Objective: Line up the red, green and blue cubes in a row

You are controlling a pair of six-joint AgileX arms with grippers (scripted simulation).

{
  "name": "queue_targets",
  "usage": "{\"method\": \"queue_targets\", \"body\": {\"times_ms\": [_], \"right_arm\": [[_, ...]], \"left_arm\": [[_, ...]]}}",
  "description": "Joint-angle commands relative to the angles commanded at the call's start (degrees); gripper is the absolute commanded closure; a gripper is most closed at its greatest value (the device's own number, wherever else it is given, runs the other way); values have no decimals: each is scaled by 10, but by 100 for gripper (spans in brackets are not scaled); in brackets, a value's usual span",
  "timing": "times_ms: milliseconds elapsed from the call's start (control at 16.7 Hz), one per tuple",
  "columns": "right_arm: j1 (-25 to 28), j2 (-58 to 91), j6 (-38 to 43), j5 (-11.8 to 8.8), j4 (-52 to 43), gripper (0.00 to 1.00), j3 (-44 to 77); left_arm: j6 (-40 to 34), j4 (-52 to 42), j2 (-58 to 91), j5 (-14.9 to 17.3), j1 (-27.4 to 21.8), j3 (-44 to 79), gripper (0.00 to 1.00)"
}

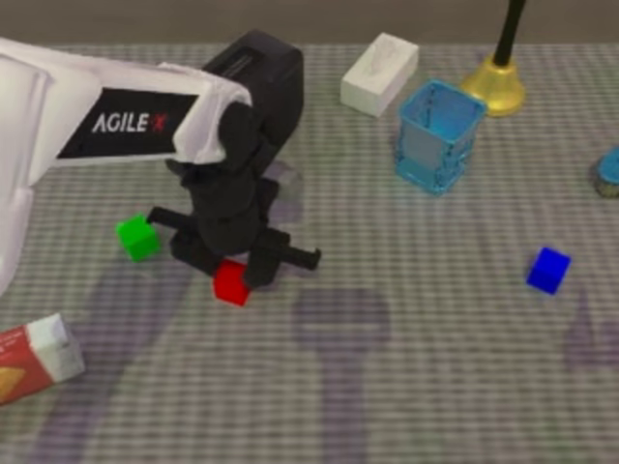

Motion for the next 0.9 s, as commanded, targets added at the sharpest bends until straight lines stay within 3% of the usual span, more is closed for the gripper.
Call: {"method": "queue_targets", "body": {"times_ms": [480, 900], "right_arm": [[0, 0, 0, 0, 0, 0, 0], [0, 0, 0, 0, 0, 0, 0]], "left_arm": [[-1, -128, -49, -1, 10, 76, 100], [-9, -133, -56, -1, 3, 74, 100]]}}
